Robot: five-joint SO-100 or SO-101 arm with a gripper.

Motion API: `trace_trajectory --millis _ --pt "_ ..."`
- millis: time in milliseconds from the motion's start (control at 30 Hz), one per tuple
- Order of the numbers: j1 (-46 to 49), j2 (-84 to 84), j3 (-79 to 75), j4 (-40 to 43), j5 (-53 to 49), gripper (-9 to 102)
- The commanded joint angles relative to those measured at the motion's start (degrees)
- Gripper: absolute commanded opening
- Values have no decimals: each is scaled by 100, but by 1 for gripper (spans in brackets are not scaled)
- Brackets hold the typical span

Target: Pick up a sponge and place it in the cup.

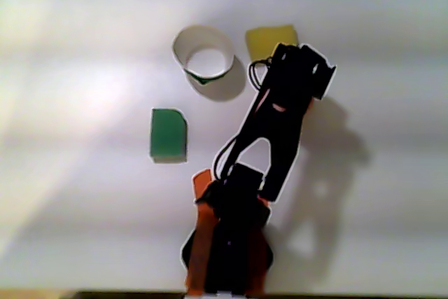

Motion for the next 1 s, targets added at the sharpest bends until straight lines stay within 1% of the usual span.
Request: trace_trajectory --millis 0,100,167,267,500,600,967 --pt "-44 -26 -272 -97 -9 2" --pt "-88 -88 -264 -272 -53 6" --pt "-105 -105 -185 -352 -62 12" --pt "-105 -62 -9 -439 -114 17" --pt "-97 97 360 -510 -281 25" --pt "-88 88 448 -650 -290 30" --pt "53 -413 114 -1046 -457 36"
